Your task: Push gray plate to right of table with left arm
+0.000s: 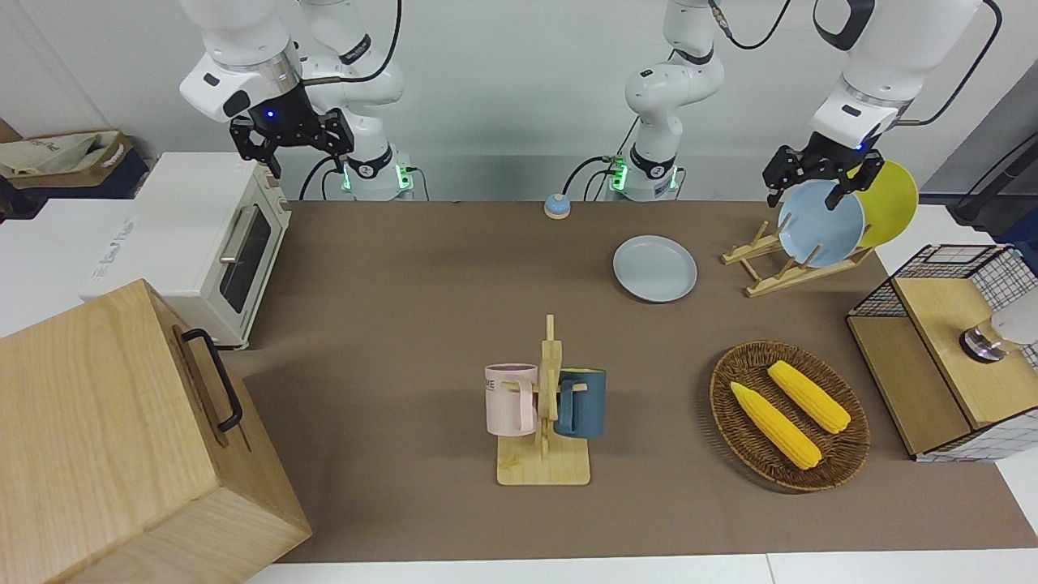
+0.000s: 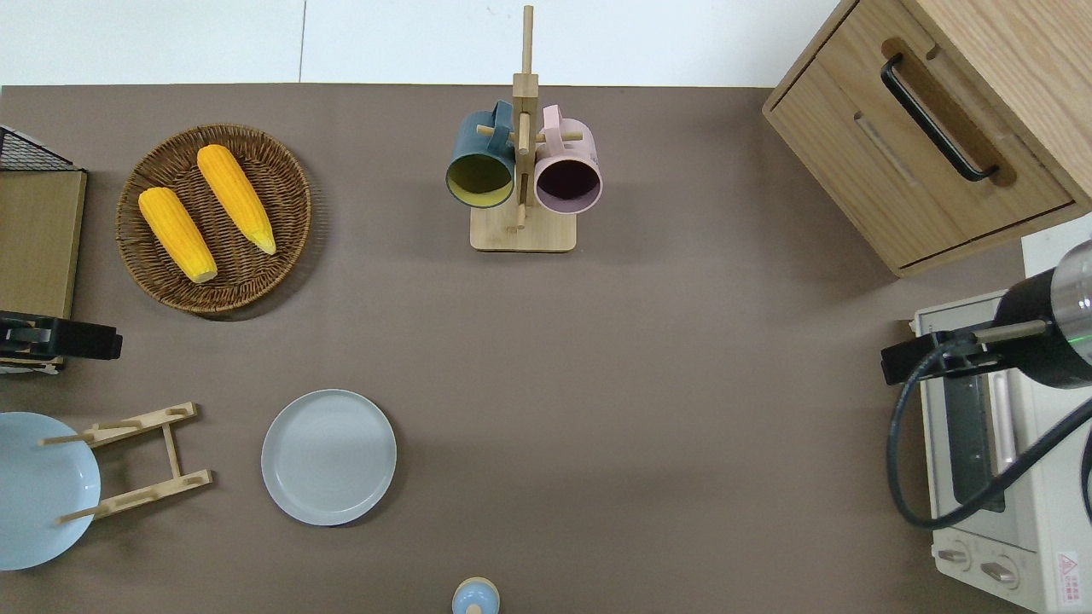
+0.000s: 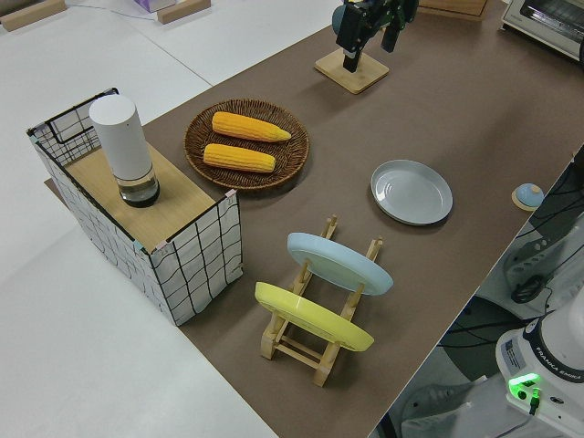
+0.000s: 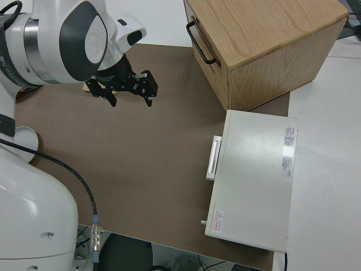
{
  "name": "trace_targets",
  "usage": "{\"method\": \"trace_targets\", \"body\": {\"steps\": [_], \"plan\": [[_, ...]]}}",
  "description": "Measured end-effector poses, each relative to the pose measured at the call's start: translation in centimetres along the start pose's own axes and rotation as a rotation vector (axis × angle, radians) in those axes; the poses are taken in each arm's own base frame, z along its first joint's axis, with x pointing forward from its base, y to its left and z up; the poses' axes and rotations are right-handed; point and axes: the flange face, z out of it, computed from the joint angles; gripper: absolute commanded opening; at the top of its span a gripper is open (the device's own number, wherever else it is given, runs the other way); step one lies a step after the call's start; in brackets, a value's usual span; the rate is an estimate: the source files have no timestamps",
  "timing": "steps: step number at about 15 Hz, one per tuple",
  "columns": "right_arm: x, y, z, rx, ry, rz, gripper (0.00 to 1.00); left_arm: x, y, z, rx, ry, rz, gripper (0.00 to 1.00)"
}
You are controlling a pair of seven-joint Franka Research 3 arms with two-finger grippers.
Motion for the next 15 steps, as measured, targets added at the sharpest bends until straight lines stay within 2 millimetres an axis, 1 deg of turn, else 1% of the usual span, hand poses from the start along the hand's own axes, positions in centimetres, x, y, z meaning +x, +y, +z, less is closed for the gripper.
{"method": "trace_targets", "body": {"steps": [4,15], "plan": [[0.0,0.0,0.0,0.0,0.0,0.0,0.983,0.04,0.11,-0.39,0.0,0.008,0.001,1.0],[0.0,0.0,0.0,0.0,0.0,0.0,0.983,-0.06,0.26,-0.31,-0.002,-0.003,0.003,1.0]]}}
